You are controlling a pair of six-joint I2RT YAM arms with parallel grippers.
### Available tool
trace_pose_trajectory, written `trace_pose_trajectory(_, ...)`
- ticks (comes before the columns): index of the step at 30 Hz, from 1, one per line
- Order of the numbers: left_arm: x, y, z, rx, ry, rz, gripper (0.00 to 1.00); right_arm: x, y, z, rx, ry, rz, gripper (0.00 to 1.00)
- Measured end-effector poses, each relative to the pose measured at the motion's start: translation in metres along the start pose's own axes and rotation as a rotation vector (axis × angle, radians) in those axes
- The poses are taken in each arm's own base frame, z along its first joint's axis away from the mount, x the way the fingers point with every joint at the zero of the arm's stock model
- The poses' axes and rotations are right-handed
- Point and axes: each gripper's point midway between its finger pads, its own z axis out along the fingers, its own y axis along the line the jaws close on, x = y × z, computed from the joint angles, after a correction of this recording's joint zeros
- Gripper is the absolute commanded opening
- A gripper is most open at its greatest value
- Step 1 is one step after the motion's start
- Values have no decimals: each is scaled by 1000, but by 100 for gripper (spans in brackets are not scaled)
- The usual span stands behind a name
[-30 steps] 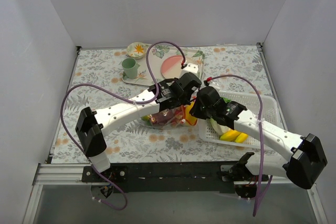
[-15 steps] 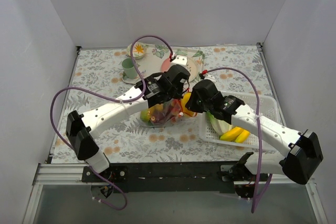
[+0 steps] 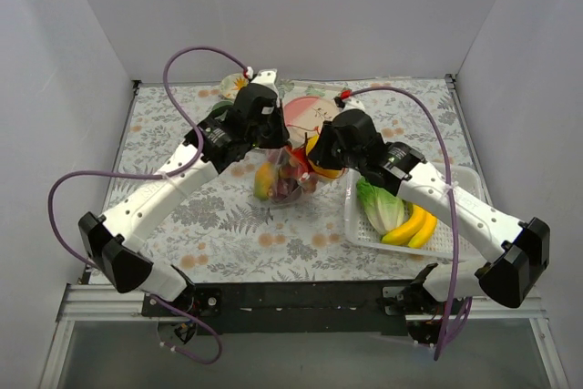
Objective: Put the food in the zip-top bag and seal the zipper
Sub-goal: Adjust the zipper food storage bag at the center of the board.
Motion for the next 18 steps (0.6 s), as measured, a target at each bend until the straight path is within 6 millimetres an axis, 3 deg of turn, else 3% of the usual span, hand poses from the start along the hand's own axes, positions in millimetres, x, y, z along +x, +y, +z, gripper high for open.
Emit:
trace_pose_trajectory(4,-5,18,-6,36,-4,-93,1,-11,8,-7,-13,-10,-18,31)
trace_pose_trajectory(11,10,61,4,67,68,-261,0,-28,9,-17,9,-47,-55,39)
trace_pose_trajectory(15,17,65,6,97,107,-301,0,-24,-2,-15,50,-51,-67,39)
trace_pose_trajectory(18,17,65,5,114,117,-316,0,-7,-18,-5,75,-18,-69,39)
